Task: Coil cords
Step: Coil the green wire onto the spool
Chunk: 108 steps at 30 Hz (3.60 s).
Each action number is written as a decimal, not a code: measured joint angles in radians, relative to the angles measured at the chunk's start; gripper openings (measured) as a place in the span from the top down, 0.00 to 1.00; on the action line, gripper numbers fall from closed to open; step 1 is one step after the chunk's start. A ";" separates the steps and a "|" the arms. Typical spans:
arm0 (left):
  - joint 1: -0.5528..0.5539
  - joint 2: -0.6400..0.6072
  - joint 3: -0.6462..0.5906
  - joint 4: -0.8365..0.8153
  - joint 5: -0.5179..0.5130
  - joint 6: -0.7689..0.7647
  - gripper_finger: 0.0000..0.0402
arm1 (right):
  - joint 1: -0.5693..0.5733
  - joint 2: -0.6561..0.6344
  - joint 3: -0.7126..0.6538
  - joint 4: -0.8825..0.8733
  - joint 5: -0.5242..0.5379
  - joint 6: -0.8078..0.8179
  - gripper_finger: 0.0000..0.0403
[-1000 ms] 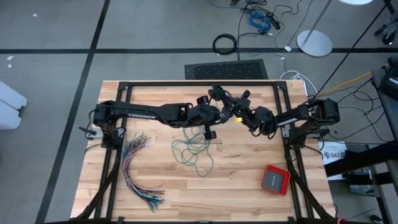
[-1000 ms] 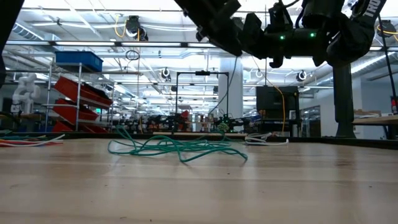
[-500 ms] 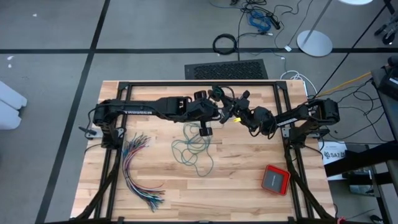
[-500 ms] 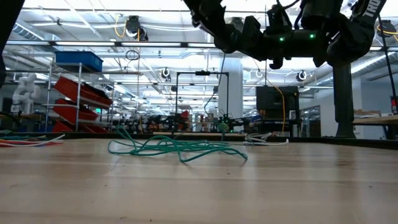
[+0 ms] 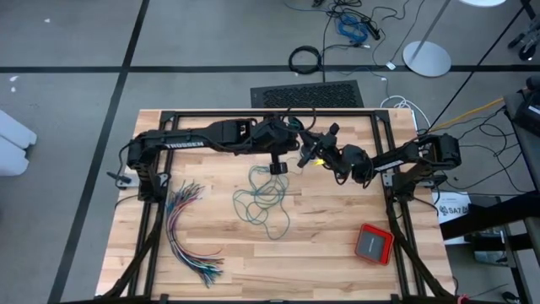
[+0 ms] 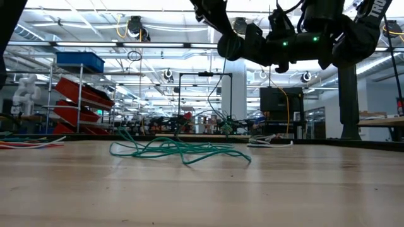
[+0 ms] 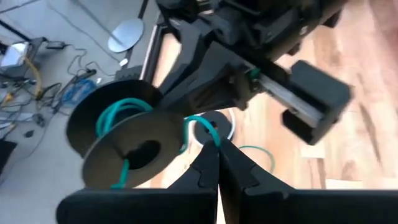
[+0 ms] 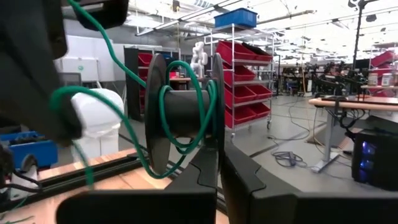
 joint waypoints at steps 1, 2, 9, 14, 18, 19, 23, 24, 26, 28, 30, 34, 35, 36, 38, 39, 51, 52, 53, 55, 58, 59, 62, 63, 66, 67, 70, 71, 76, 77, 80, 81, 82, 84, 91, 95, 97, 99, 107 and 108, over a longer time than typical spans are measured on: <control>0.000 0.000 0.000 -0.001 0.012 0.001 1.00 | 0.000 0.000 0.000 0.000 0.000 0.000 1.00; 0.000 0.003 0.001 -0.001 0.028 0.002 1.00 | 0.000 0.000 0.000 0.000 0.000 0.000 1.00; -0.003 0.065 0.002 -0.014 0.110 -0.017 1.00 | 0.000 0.000 0.003 -0.001 0.001 -0.001 1.00; -0.003 0.111 0.006 -0.024 0.097 -0.018 1.00 | 0.001 0.000 0.020 -0.027 -0.001 -0.015 1.00; -0.003 0.117 0.053 -0.047 0.065 -0.021 1.00 | 0.002 0.000 0.022 -0.033 -0.001 -0.019 1.00; -0.003 0.117 0.075 -0.067 0.057 -0.021 1.00 | 0.002 0.000 0.022 -0.034 -0.001 -0.021 1.00; -0.003 0.117 0.150 -0.125 0.039 -0.016 1.00 | 0.002 0.000 0.022 -0.034 -0.002 -0.025 1.00; -0.001 0.117 0.168 -0.142 0.033 -0.016 1.00 | 0.002 0.000 0.022 -0.035 -0.002 -0.027 1.00; 0.005 0.117 0.196 -0.162 0.022 -0.013 1.00 | 0.002 0.000 0.022 -0.033 -0.002 -0.027 1.00; 0.015 0.117 0.214 -0.183 0.020 -0.012 1.00 | 0.002 0.000 0.022 -0.034 -0.002 -0.027 1.00; 0.022 0.117 0.227 -0.214 0.018 -0.013 1.00 | 0.002 0.000 0.022 -0.034 -0.002 -0.028 1.00; 0.032 0.117 0.249 -0.250 0.013 -0.016 1.00 | 0.002 0.000 0.022 -0.034 -0.003 -0.035 1.00; 0.034 0.117 0.255 -0.256 0.013 -0.016 1.00 | 0.002 0.000 0.022 -0.034 -0.003 -0.035 1.00; 0.035 0.117 0.262 -0.264 0.013 -0.016 1.00 | 0.002 0.000 0.022 -0.034 -0.003 -0.035 1.00; 0.037 0.117 0.278 -0.282 0.013 -0.016 1.00 | 0.002 0.000 0.022 -0.035 -0.004 -0.035 1.00; 0.037 0.117 0.288 -0.286 0.013 -0.016 1.00 | 0.002 0.000 0.022 -0.036 -0.004 -0.038 1.00; 0.097 0.116 0.357 -0.404 -0.034 -0.022 1.00 | 0.015 0.000 0.022 -0.042 -0.008 -0.044 1.00; 0.104 0.116 0.357 -0.412 -0.034 -0.023 1.00 | 0.016 0.000 0.022 -0.042 -0.007 -0.044 1.00; 0.111 0.116 0.357 -0.418 -0.034 -0.023 1.00 | 0.016 0.000 0.022 -0.041 -0.008 -0.045 1.00; 0.124 0.116 0.357 -0.429 -0.034 -0.023 1.00 | 0.016 0.000 0.022 -0.041 -0.008 -0.042 1.00; 0.141 0.116 0.357 -0.433 -0.037 -0.016 1.00 | 0.015 0.000 0.022 -0.039 -0.031 -0.033 1.00; 0.146 0.116 0.357 -0.432 -0.041 -0.015 1.00 | 0.016 0.000 0.022 -0.034 -0.038 -0.028 1.00; 0.158 0.116 0.357 -0.433 -0.047 0.004 1.00 | 0.016 0.000 0.022 -0.023 -0.054 -0.023 1.00; 0.161 0.116 0.357 -0.433 -0.047 0.006 1.00 | 0.016 0.000 0.022 -0.023 -0.054 -0.023 1.00; 0.167 0.116 0.357 -0.433 -0.032 0.011 1.00 | 0.015 0.000 0.022 -0.014 -0.054 -0.016 1.00; 0.167 0.116 0.357 -0.432 -0.027 0.013 1.00 | 0.015 0.000 0.022 -0.012 -0.055 -0.016 1.00; 0.167 0.116 0.357 -0.425 -0.006 0.026 0.98 | 0.016 0.000 0.022 -0.008 -0.056 -0.016 1.00; 0.167 0.116 0.357 -0.421 -0.002 0.030 0.97 | 0.016 0.000 0.022 -0.007 -0.057 -0.016 1.00; 0.167 0.116 0.357 -0.414 -0.001 0.038 0.91 | 0.016 0.000 0.022 -0.001 -0.057 -0.010 1.00; 0.167 0.116 0.357 -0.414 0.000 0.038 0.89 | 0.017 0.000 0.022 -0.001 -0.057 -0.010 1.00; 0.167 0.116 0.357 -0.415 0.002 0.047 0.85 | 0.023 0.000 0.022 0.005 -0.054 -0.025 1.00; 0.167 0.116 0.357 -0.415 0.002 0.054 0.85 | 0.023 0.000 0.022 0.009 -0.053 -0.027 1.00; 0.166 0.116 0.357 -0.416 0.002 0.056 0.84 | 0.023 0.000 0.022 0.014 -0.053 -0.028 1.00; 0.162 0.115 0.357 -0.417 0.002 0.059 0.83 | 0.023 0.000 0.022 0.014 -0.052 -0.032 1.00; 0.163 0.113 0.356 -0.435 0.001 0.084 0.83 | 0.023 0.000 0.022 0.014 -0.045 -0.038 1.00; 0.171 0.113 0.356 -0.444 0.000 0.089 0.83 | 0.023 0.000 0.022 0.014 -0.045 -0.038 1.00; 0.174 0.113 0.356 -0.445 -0.002 0.091 0.83 | 0.023 0.000 0.022 0.008 -0.045 -0.038 1.00; 0.178 0.109 0.356 -0.449 -0.002 0.091 0.83 | 0.023 0.000 0.022 0.005 -0.045 -0.038 1.00; 0.182 0.100 0.355 -0.495 0.002 0.091 0.83 | 0.023 0.000 0.022 0.005 -0.045 -0.038 1.00; 0.182 0.099 0.355 -0.502 0.002 0.090 0.83 | 0.022 0.000 0.022 0.005 -0.046 -0.036 1.00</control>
